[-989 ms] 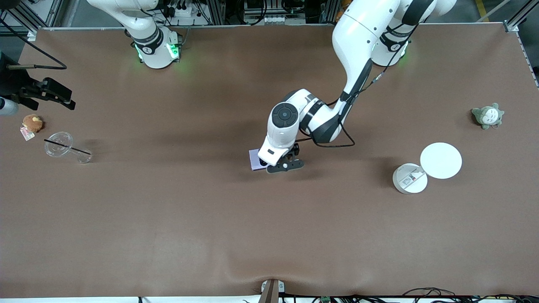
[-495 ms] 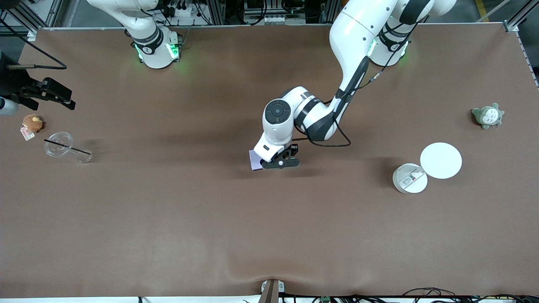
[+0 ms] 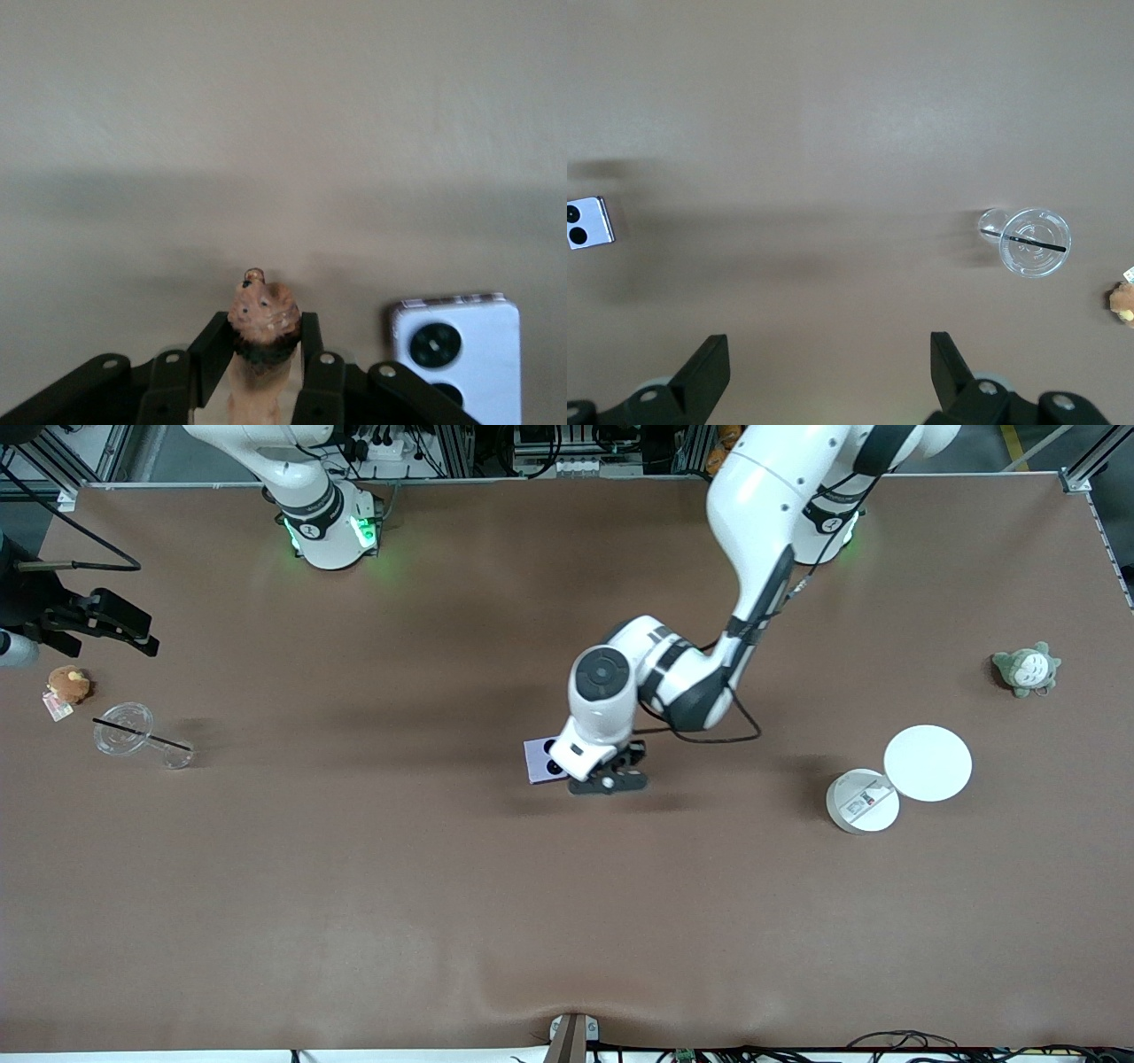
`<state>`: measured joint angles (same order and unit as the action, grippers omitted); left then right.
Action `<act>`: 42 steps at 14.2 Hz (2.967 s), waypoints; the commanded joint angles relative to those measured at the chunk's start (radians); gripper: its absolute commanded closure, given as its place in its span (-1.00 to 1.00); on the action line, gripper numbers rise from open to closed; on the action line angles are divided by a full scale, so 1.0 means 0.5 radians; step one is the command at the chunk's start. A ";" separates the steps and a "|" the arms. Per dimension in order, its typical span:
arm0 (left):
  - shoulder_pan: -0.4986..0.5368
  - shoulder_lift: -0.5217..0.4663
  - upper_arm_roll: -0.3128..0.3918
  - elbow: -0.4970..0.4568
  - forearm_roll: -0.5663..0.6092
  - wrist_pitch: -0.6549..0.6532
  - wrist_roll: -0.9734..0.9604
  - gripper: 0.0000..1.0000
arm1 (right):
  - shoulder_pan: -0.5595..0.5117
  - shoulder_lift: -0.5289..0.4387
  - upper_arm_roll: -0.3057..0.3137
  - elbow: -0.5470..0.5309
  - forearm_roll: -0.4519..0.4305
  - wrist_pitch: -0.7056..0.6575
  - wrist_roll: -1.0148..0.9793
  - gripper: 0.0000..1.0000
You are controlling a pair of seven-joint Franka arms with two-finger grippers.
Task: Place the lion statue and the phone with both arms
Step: 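Carry the lion toward the white cup while the right gripper reaches out, then set the lion beside the white cup while the right gripper approaches the phone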
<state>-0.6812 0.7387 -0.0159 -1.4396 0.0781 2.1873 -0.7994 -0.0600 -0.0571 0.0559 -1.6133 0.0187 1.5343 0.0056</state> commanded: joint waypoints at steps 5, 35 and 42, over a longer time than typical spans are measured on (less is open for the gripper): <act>0.552 -0.155 -0.020 -0.048 0.022 -0.172 0.916 1.00 | 0.006 -0.027 0.023 -0.004 0.018 0.005 0.001 -1.00; 1.062 -0.410 -0.036 -0.756 0.092 0.231 1.182 -1.00 | 0.662 1.016 0.026 0.284 0.104 0.569 0.470 -1.00; 1.028 -0.634 -0.042 -0.552 0.095 -0.219 1.175 -1.00 | 0.939 1.264 0.023 0.285 0.079 0.935 0.621 -1.00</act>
<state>-0.1610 0.4703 -0.0330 -1.7563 0.1176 2.1814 -0.2070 0.3814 0.5359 0.0771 -1.5043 0.0591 1.9848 0.3019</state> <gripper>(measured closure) 0.000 0.000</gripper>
